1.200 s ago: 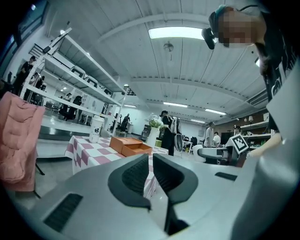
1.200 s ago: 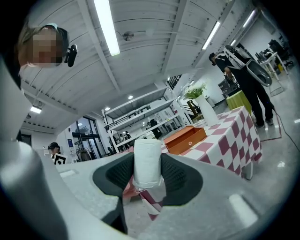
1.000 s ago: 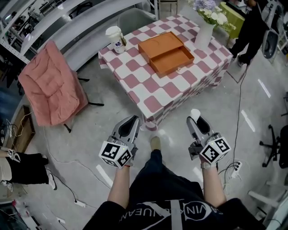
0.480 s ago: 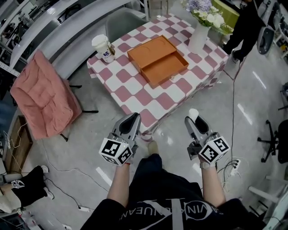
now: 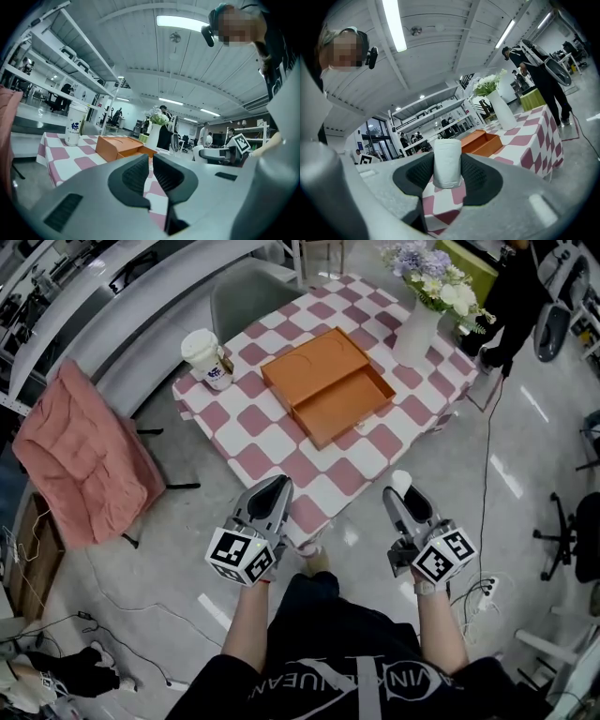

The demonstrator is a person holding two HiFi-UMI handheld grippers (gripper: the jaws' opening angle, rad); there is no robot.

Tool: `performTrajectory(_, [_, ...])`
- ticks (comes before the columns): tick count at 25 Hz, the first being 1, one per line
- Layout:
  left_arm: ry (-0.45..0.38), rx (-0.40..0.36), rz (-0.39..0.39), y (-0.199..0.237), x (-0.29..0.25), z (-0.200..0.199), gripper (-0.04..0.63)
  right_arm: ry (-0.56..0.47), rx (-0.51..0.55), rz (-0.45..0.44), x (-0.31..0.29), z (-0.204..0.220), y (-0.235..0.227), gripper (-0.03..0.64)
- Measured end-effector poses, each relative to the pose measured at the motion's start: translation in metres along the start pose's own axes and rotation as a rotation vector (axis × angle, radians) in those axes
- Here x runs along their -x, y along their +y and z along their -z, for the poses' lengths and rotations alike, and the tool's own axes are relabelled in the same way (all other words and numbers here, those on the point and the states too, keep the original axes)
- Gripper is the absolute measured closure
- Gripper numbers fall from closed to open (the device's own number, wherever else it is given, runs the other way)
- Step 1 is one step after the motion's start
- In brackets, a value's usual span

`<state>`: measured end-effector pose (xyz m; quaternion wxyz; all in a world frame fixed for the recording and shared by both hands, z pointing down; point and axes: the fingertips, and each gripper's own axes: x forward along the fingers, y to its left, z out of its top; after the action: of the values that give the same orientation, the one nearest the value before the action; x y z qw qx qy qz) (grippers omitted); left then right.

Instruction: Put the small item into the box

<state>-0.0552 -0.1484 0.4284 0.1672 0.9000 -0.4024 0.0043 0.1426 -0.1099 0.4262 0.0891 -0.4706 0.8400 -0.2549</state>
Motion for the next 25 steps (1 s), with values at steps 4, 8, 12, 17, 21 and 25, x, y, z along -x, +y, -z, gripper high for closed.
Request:
performTrajectory(4, [0.008,0.001,0.014,0.017,-0.013,-0.003,0.566,-0.001,-0.004,0.012,-0.021,-0.002,-0.007,0.437])
performTrajectory(8, [0.005,0.003,0.003,0.036,-0.022,-0.005,0.566,0.004,0.0,0.0,-0.041,-0.003,-0.006,0.437])
performTrajectory(12, [0.005,0.015,0.009,0.041,-0.025,-0.001,0.566,0.017,-0.004,-0.008,-0.05,-0.001,-0.005,0.437])
performTrajectory(17, [0.017,0.028,0.009,0.045,-0.023,0.005,0.566,0.035,-0.007,-0.008,-0.056,0.0,-0.006,0.437])
performTrajectory(21, [0.022,0.032,-0.007,0.051,-0.022,0.008,0.566,0.047,-0.012,-0.015,-0.064,0.001,-0.007,0.437])
performTrajectory(25, [0.025,0.034,-0.012,0.055,-0.03,0.01,0.566,0.059,-0.02,-0.031,-0.072,0.003,-0.012,0.437])
